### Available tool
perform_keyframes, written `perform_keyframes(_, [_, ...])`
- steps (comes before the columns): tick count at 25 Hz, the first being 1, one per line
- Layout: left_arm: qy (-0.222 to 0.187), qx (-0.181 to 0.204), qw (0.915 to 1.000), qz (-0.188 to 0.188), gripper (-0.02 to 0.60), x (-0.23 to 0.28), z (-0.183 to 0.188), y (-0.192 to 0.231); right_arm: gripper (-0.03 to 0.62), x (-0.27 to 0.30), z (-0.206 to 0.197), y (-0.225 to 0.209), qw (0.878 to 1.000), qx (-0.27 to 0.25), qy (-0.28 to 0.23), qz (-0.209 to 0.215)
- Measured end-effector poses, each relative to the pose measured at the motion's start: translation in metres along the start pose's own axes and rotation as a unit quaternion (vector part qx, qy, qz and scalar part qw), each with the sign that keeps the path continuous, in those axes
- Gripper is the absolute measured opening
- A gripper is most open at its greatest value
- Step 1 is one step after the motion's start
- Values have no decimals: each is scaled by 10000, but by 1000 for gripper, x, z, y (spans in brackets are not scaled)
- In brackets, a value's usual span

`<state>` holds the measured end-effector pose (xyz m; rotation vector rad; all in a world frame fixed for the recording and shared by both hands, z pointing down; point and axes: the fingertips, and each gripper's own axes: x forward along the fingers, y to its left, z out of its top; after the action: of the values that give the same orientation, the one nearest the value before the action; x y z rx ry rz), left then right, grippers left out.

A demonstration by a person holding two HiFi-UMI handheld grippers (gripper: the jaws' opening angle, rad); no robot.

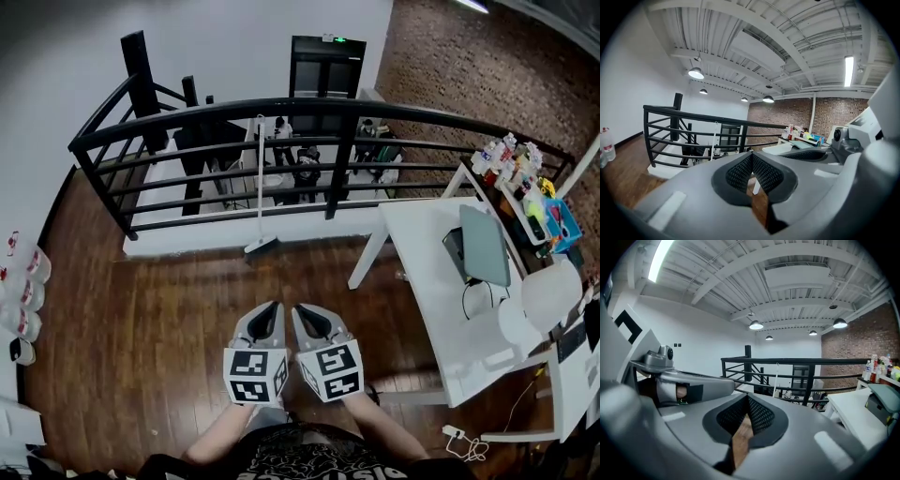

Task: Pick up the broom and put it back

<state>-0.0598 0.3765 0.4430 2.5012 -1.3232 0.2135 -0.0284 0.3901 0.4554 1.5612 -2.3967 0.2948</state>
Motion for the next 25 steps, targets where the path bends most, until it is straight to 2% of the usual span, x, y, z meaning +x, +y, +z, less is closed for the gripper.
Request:
perform_keyframes(4, [27,-63,10000,-25,5,18,14,48,0,48,19,9,10000,-38,28,-45])
perform_keyframes(8, [11,-22,10000,-53,5,32,23,73,0,78,31,12,9999,-83,1,-63])
perform_keyframes(17, [-6,-2,10000,-57,5,62,36,97,0,113,41,-5,9999,33,-62,-72])
perform_keyframes(25, [26,61,9998,200,5,122,45,112,0,163,49,-47,9997,36,-125,225])
